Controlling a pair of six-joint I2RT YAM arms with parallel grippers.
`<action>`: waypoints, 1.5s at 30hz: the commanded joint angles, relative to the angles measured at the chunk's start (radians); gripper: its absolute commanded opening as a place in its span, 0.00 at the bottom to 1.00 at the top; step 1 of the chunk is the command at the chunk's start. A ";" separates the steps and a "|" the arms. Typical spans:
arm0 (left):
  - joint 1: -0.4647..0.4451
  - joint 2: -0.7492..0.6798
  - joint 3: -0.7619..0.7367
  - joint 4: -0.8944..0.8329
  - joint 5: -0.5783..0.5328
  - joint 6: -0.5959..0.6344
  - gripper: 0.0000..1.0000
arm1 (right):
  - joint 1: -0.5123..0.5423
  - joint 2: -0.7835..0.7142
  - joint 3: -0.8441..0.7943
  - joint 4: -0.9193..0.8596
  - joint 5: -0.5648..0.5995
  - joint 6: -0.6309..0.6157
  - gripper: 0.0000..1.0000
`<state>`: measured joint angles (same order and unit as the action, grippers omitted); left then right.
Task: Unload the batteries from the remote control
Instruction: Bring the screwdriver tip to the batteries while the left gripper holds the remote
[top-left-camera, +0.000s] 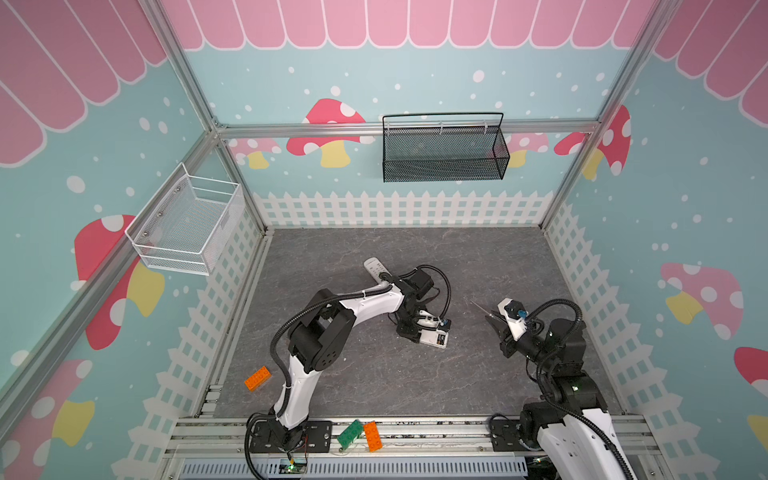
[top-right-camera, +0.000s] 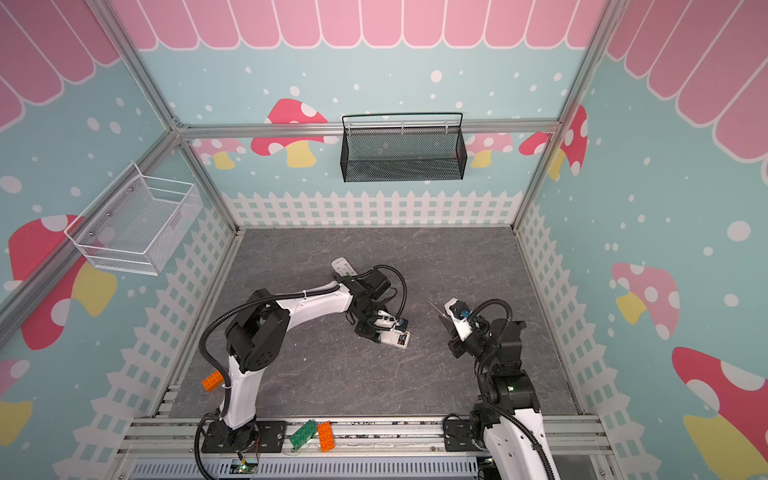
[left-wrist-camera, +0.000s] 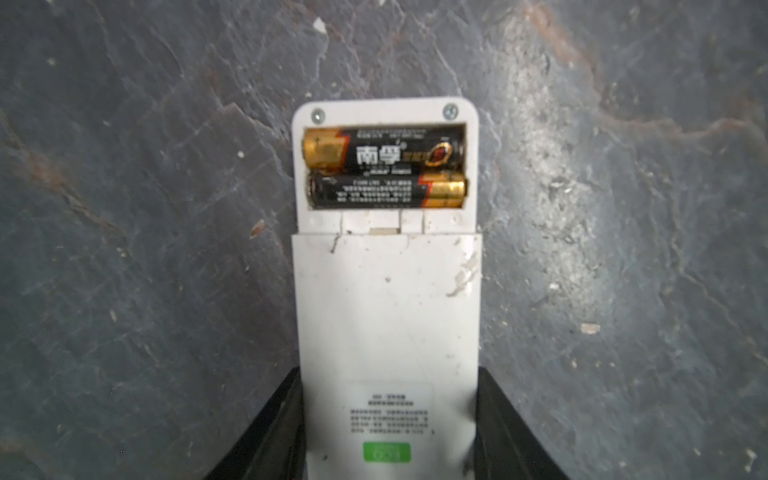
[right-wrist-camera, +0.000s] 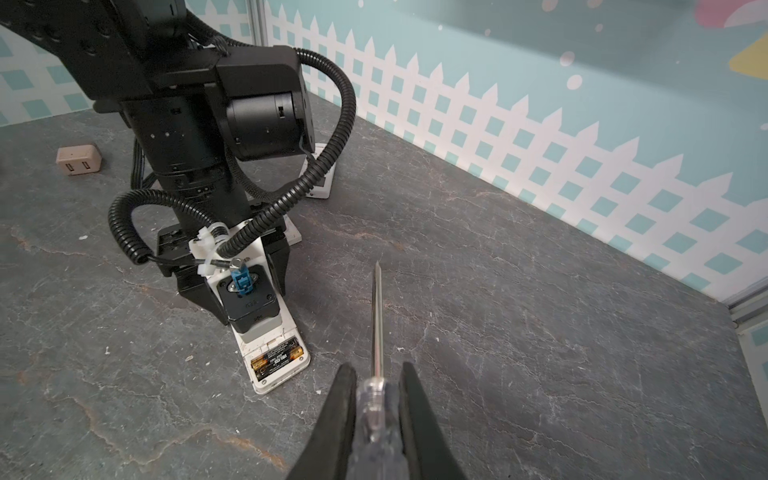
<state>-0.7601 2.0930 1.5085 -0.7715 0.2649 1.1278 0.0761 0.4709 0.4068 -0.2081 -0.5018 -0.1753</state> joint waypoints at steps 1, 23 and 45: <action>0.017 -0.040 -0.062 -0.047 -0.034 -0.005 0.50 | 0.016 0.031 0.016 0.002 -0.054 -0.040 0.00; 0.106 -0.243 -0.309 0.067 0.040 -0.141 0.74 | 0.355 0.442 0.067 -0.005 -0.157 -0.376 0.00; 0.088 -0.215 -0.402 0.148 -0.042 -0.100 0.48 | 0.468 0.743 0.110 0.166 -0.098 -0.379 0.00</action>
<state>-0.6685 1.8545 1.1500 -0.6693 0.2619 1.0008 0.5369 1.2137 0.4950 -0.0555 -0.6044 -0.5167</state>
